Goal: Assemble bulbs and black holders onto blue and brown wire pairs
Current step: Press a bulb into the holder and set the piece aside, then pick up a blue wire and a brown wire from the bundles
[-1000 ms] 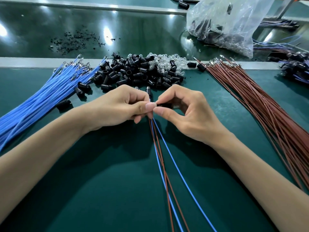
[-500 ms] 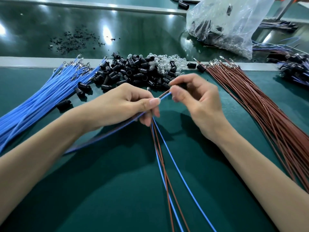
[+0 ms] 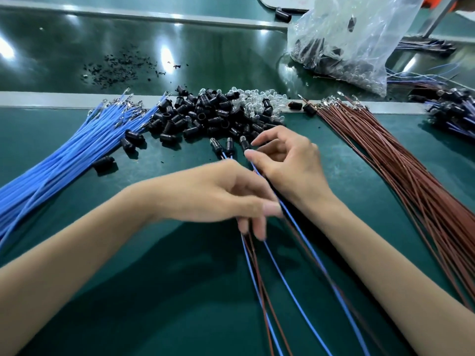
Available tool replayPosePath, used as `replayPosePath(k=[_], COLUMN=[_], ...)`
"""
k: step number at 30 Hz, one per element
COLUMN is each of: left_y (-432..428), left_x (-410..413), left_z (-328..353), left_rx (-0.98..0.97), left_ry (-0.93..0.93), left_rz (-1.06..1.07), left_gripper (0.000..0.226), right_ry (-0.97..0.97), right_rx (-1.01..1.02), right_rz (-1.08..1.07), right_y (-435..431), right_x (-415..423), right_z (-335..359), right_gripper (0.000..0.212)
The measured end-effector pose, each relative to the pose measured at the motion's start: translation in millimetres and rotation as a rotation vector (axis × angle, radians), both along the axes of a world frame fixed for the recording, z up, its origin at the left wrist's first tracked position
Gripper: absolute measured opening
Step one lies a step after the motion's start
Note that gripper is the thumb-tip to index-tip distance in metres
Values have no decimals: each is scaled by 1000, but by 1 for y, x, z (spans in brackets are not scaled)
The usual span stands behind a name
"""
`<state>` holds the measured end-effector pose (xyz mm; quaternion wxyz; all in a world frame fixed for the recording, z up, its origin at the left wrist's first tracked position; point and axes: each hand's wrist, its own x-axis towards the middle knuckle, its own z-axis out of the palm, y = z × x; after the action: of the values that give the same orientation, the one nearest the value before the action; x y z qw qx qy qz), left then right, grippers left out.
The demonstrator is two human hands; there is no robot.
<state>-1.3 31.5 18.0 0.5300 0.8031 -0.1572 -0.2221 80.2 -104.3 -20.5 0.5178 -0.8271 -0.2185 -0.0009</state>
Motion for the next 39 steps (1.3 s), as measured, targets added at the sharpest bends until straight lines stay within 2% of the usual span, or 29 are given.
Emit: replayPosePath(k=[2,4,6,8,10,13,19,22,24,26,27,29,31,32,33,35,39], left_y=[8,17,25,32,34,32,26,26,27,27,27,26,26,25,24,23,22], left_x=[7,12,17,20,21,19,17,17,18,19,19,18,18,17,17,15,14], left_z=[-6,-15,-23,-30,-33,-34,-38,-38,-39,-41,-42,-42,-41,-40,-39,-38,-36], left_rx=[8,38,109,134,145,188,426,453,427,410,406,393,383,390,400,406,406], left_ry=[-182,-405,-548,-584,-594,-662,-837,-915,-935,-971,-999,-1039,-1042,-1040,-1033,-1010,-985], left_rz=[278,572,752,816,803,723,555,508,472,439,426,430,471,494,510,520,511], left_gripper=[22,18,20,22,23,18,25,37,44,38,30,20,19,20,23,29,31], right_ry=[-9,-17,-201,-419,-379,-277,-326,-295,-164,-26,-21,-168,-451,-516,-488,-313,-160], right_rx=[-16,22,-27,-266,-458,-375,-395,-159,50,192,198,95,-192,-366,-524,-740,-776], right_rz=[-29,-58,-136,-230,-237,-189,-108,-74,15,153,186,89,-189,-338,-447,-538,-581], right_y=[1,1,-2,-8,-17,-22,-15,-15,-14,-11,-11,-14,-28,-38,-49,-67,-75], right_x=[0,-3,-5,-2,4,10,8,7,1,-4,-6,-4,11,21,31,47,52], right_z=[0,2,1,1,-1,-1,-4,3,7,9,9,10,11,11,11,10,17], right_gripper=[9,12,16,13,17,8,9,14,19,20,16,6,13,16,20,26,22])
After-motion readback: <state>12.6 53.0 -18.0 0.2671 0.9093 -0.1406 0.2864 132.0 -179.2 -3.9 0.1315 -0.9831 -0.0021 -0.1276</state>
